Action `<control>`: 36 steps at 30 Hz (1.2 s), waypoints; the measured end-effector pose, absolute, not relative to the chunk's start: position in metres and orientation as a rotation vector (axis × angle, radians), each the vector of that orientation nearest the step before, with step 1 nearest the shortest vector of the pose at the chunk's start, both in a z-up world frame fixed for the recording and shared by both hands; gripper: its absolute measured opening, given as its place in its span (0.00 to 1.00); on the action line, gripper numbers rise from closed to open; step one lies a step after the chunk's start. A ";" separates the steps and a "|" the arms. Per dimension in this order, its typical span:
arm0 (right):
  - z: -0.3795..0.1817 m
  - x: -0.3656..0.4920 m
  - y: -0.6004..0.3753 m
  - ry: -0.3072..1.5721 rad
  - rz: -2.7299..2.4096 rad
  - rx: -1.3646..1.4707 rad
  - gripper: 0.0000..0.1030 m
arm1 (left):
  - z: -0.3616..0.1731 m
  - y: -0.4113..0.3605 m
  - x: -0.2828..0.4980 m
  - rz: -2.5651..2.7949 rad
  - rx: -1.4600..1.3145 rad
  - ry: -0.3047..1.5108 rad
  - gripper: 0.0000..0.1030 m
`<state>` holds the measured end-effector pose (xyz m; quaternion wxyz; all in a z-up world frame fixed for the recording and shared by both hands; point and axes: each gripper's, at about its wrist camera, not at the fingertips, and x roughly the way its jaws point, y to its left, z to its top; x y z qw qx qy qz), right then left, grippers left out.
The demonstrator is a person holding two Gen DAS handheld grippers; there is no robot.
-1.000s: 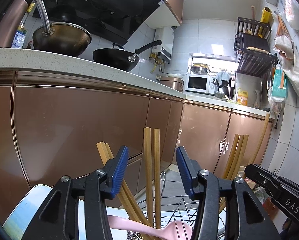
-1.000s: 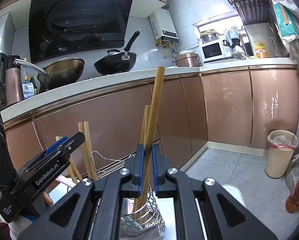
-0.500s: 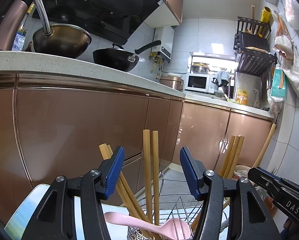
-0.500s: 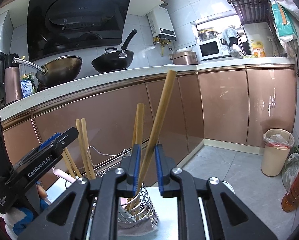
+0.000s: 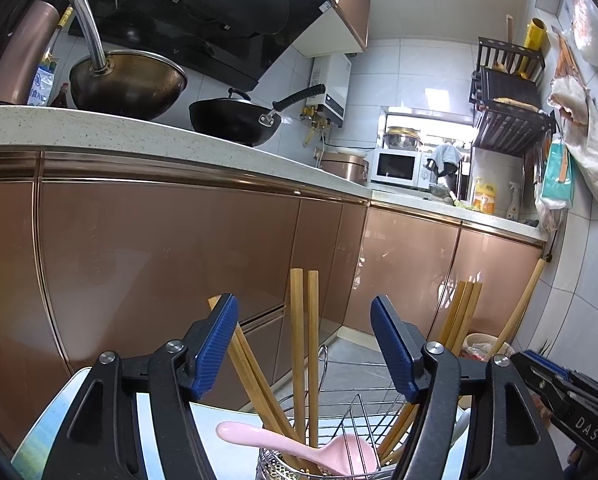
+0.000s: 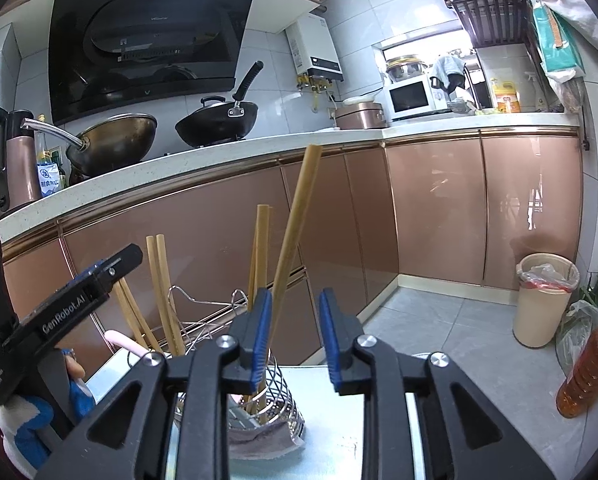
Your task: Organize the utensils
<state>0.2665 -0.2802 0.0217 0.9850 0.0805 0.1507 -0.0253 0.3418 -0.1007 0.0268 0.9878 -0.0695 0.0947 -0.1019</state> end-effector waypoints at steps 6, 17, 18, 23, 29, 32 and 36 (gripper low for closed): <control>0.023 0.249 -0.277 0.321 -0.068 0.172 0.26 | 0.040 -0.094 0.333 -0.208 -0.150 0.200 0.69; 0.035 0.220 -0.264 0.340 -0.076 0.178 0.28 | 0.064 -0.074 0.309 -0.182 -0.173 0.222 0.73; 0.035 0.219 -0.264 0.342 -0.077 0.182 0.28 | 0.066 -0.073 0.306 -0.180 -0.172 0.226 0.74; 0.033 0.205 -0.256 0.367 -0.084 0.196 0.29 | 0.072 -0.063 0.283 -0.163 -0.153 0.271 0.78; 0.032 0.182 -0.239 0.403 -0.087 0.190 0.35 | 0.069 -0.050 0.249 -0.105 -0.095 0.346 0.82; 0.032 0.168 -0.229 0.419 -0.093 0.182 0.36 | 0.065 -0.044 0.226 -0.063 -0.064 0.382 0.86; 0.032 0.147 -0.218 0.439 -0.113 0.155 0.37 | 0.062 -0.038 0.198 -0.009 -0.014 0.405 0.90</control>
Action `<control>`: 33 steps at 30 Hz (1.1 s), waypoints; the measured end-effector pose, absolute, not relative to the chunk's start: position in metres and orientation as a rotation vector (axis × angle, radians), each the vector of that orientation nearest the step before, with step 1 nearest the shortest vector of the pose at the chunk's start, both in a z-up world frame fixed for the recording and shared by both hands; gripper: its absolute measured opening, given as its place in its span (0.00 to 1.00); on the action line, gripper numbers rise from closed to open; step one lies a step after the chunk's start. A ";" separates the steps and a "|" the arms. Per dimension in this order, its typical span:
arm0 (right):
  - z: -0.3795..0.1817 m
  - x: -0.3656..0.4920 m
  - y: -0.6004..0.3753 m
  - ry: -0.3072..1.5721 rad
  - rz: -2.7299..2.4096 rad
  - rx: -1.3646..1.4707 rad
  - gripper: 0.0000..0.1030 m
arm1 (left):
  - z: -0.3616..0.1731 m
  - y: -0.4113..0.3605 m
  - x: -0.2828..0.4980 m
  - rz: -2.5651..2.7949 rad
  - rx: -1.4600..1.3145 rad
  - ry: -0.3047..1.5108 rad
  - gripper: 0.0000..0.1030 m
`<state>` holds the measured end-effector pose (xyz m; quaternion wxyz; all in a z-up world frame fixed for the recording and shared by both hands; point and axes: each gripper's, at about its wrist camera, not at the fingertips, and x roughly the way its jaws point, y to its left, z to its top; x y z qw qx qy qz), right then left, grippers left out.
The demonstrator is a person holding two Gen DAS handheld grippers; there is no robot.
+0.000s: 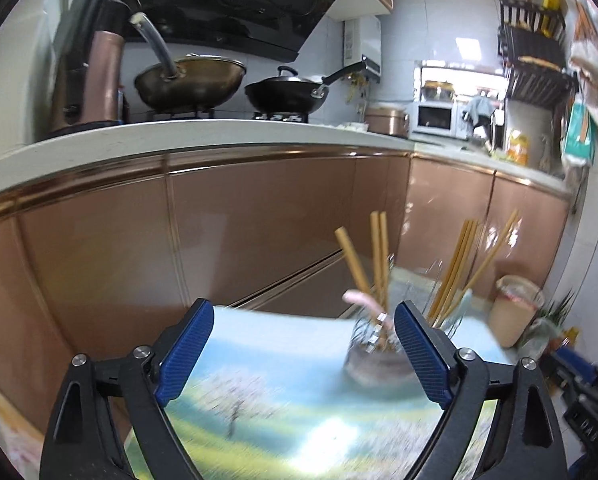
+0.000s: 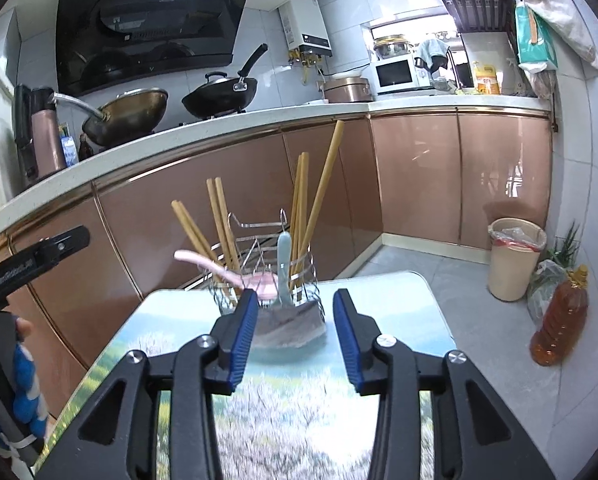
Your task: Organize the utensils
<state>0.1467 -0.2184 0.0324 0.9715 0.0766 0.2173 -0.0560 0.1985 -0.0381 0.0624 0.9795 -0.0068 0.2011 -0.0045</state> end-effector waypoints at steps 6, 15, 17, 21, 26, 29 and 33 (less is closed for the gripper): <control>0.035 0.111 -0.212 0.442 -0.150 0.152 0.43 | 0.061 -0.023 0.150 0.049 0.029 0.422 0.95; 0.037 0.064 -0.201 0.453 -0.189 0.123 0.47 | 0.059 -0.003 0.098 0.086 0.057 0.442 0.97; 0.036 0.055 -0.198 0.457 -0.193 0.117 0.49 | 0.058 0.000 0.087 0.085 0.061 0.445 0.97; 0.035 0.039 -0.192 0.462 -0.199 0.093 0.51 | 0.057 0.005 0.067 0.088 0.070 0.433 1.00; 0.032 0.023 -0.187 0.464 -0.219 0.063 0.57 | 0.056 0.008 0.049 0.082 0.066 0.419 1.00; 0.031 0.017 -0.190 0.459 -0.237 0.062 0.61 | 0.053 0.009 0.043 0.075 0.067 0.421 1.00; 0.028 0.010 -0.194 0.463 -0.255 0.065 0.62 | 0.050 0.010 0.038 0.069 0.066 0.421 1.00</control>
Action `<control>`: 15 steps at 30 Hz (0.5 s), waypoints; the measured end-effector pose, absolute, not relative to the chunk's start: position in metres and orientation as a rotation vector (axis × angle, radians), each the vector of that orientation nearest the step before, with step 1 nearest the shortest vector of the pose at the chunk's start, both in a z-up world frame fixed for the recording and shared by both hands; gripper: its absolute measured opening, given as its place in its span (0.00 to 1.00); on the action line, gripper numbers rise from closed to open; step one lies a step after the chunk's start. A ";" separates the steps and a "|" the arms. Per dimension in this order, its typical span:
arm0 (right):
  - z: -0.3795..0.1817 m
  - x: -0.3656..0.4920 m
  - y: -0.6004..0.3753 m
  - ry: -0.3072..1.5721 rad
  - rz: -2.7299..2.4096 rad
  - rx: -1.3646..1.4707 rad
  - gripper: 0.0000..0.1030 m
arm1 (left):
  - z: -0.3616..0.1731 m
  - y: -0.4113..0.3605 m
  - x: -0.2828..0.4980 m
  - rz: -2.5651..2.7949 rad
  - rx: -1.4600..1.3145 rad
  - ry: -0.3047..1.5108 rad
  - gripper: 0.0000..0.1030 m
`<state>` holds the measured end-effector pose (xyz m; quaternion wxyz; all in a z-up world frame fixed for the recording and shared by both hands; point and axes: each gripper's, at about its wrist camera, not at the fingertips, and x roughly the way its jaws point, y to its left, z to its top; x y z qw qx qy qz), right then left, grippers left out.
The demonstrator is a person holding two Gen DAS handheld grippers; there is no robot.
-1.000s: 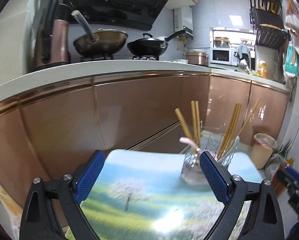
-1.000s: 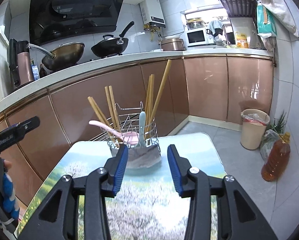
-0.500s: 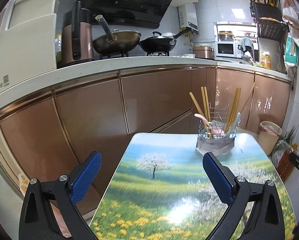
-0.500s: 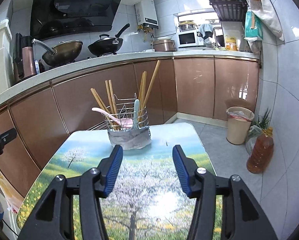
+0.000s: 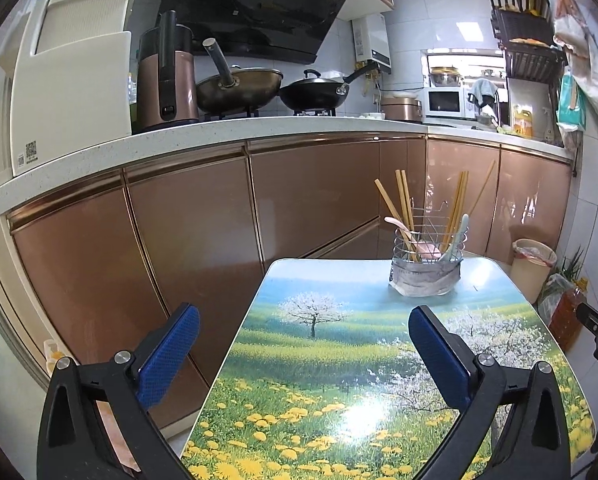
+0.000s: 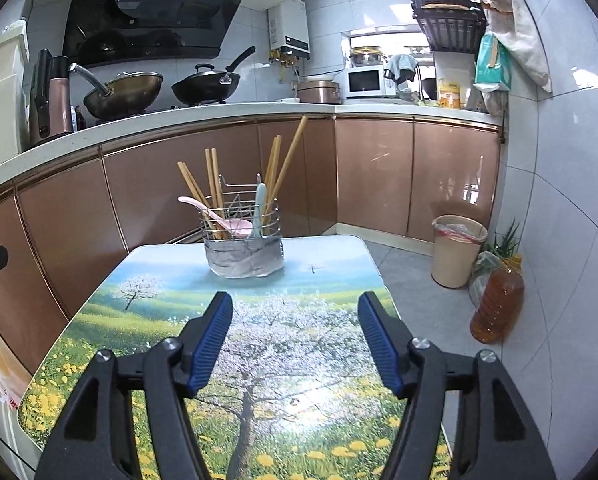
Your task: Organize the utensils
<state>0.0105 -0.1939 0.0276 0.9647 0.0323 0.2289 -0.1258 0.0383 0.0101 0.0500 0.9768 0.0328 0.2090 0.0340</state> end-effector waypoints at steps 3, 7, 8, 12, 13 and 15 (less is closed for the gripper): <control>0.026 0.008 -0.196 0.466 -0.266 0.065 0.62 | 0.047 0.010 0.037 0.062 0.069 0.426 1.00; 0.026 0.007 -0.196 0.467 -0.273 0.061 0.63 | 0.043 0.009 0.035 0.054 0.064 0.437 1.00; 0.026 0.007 -0.195 0.467 -0.273 0.059 0.63 | 0.041 0.009 0.035 0.052 0.062 0.440 1.00; 0.027 0.005 -0.192 0.462 -0.270 0.050 0.63 | 0.035 0.008 0.036 0.045 0.062 0.450 1.00; 0.028 0.004 -0.191 0.460 -0.269 0.047 0.63 | 0.034 0.008 0.037 0.045 0.063 0.451 1.00; 0.028 0.003 -0.188 0.459 -0.269 0.044 0.63 | 0.033 0.007 0.037 0.045 0.065 0.449 1.00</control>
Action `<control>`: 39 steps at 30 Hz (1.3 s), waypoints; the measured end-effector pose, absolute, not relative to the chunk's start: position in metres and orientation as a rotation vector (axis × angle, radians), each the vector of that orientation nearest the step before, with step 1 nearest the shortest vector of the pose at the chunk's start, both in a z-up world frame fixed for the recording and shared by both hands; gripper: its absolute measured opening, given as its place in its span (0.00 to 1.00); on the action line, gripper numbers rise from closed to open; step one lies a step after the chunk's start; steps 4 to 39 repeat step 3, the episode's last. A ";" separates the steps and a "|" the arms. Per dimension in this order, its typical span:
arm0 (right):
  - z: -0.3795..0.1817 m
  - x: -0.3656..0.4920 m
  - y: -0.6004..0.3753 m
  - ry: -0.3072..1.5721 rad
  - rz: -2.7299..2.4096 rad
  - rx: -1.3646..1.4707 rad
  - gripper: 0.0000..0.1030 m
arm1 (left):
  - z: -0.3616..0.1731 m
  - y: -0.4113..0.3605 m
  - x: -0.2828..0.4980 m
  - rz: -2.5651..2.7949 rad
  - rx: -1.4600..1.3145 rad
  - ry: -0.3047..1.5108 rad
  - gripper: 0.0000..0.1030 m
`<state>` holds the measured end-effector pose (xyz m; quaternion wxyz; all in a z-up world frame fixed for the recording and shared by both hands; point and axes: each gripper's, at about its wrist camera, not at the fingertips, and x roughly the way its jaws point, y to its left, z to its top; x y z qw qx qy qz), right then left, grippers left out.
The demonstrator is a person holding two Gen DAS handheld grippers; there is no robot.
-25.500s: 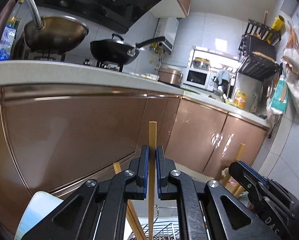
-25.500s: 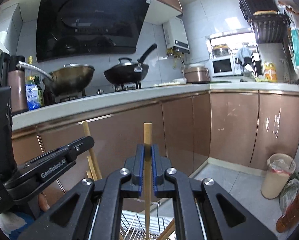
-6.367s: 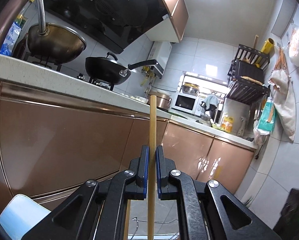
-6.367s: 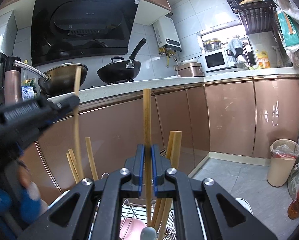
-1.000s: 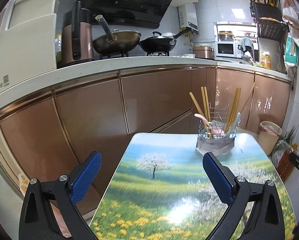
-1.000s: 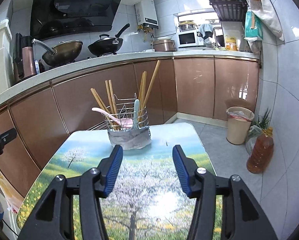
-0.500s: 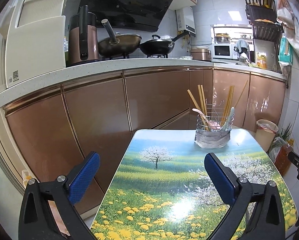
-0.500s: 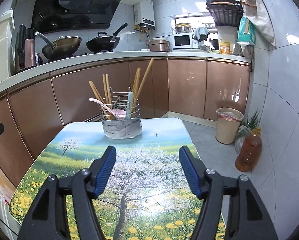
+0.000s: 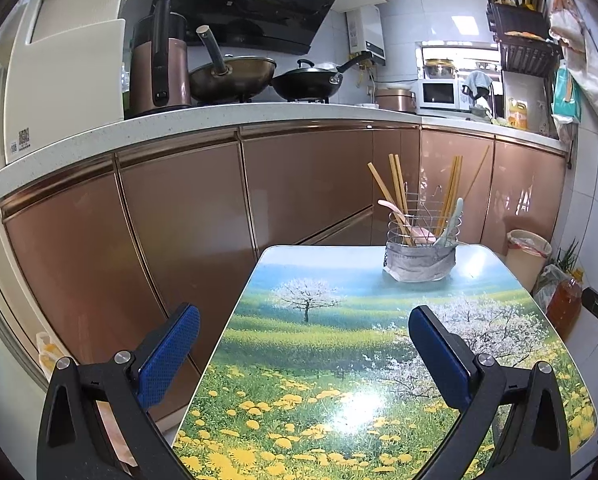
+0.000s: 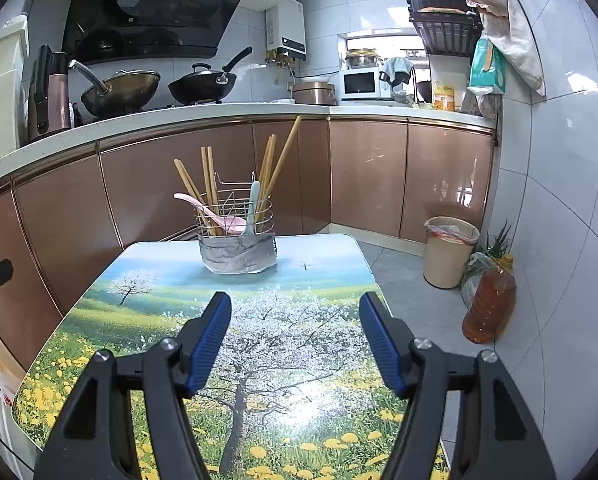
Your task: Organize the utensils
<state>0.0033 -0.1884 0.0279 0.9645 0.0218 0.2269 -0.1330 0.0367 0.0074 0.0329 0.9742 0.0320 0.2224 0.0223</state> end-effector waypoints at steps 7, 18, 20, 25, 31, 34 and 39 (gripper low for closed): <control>0.027 0.003 -0.187 0.462 -0.267 0.037 0.63 | 0.032 0.006 0.036 0.047 0.068 0.441 1.00; 0.027 0.003 -0.187 0.462 -0.267 0.037 0.63 | 0.032 0.006 0.036 0.047 0.068 0.441 1.00; 0.027 0.003 -0.187 0.462 -0.267 0.037 0.63 | 0.032 0.006 0.036 0.047 0.068 0.441 1.00; 0.027 0.003 -0.187 0.462 -0.267 0.037 0.63 | 0.032 0.006 0.036 0.047 0.068 0.441 1.00; 0.027 0.003 -0.187 0.462 -0.267 0.037 0.63 | 0.032 0.006 0.036 0.047 0.068 0.441 1.00; 0.027 0.003 -0.187 0.462 -0.267 0.037 0.63 | 0.032 0.006 0.036 0.047 0.068 0.441 1.00; 0.027 0.003 -0.187 0.462 -0.267 0.037 0.63 | 0.032 0.006 0.036 0.047 0.068 0.441 1.00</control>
